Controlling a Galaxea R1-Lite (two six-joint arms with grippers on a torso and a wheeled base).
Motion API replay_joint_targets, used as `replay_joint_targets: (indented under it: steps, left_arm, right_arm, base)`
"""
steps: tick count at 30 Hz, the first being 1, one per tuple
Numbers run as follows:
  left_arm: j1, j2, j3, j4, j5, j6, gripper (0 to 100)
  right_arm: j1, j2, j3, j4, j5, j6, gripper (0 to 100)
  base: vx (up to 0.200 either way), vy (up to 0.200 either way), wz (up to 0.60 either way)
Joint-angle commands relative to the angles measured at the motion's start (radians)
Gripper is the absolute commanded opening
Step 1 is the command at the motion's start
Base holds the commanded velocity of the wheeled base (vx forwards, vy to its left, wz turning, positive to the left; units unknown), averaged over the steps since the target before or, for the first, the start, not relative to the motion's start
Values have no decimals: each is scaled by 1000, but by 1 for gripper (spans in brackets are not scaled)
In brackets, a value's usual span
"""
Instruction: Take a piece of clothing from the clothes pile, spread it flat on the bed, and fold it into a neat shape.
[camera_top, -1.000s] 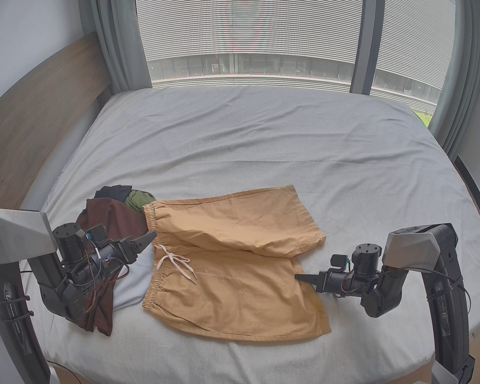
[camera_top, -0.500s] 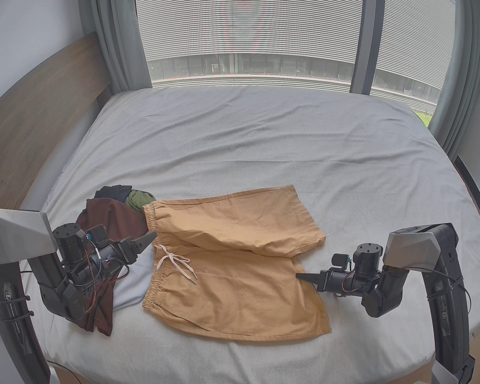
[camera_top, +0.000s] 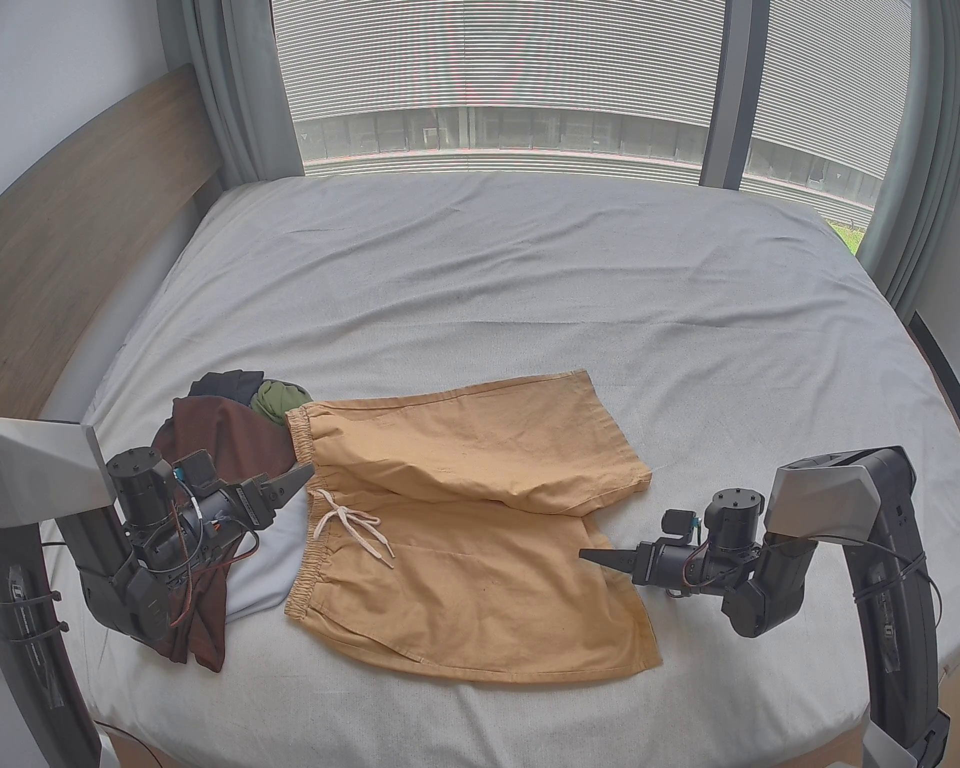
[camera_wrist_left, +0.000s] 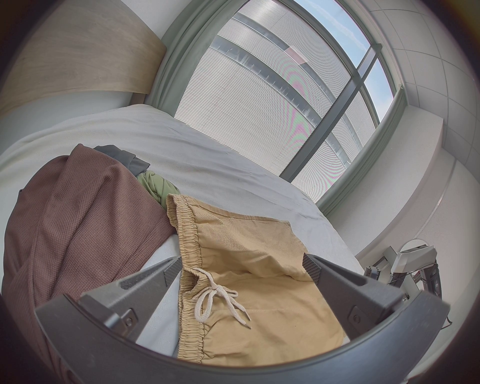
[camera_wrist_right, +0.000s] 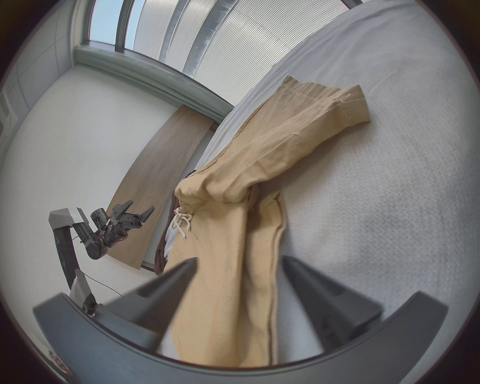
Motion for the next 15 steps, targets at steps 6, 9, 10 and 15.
replay_joint_targets:
  steps: [6, 9, 10, 15]
  left_arm:
    - [0, 11, -2, -2, 0, 1, 100]
    - [0, 11, -3, -2, 0, 1, 100]
    - [0, 11, -3, -2, 0, 1, 100]
    - [1, 10, -2, -2, 0, 1, 100]
  right_arm:
    - [2, -7, 10, -84, 6, 213, 100]
    - [0, -3, 11, -96, 6, 242, 100]
    - [0, -3, 11, -96, 6, 242, 100]
    - [2, 2, 11, -96, 6, 243, 100]
  base:
    - [0, 0, 0]
    - [0, 0, 0]
    - [0, 0, 0]
    - [0, 0, 0]
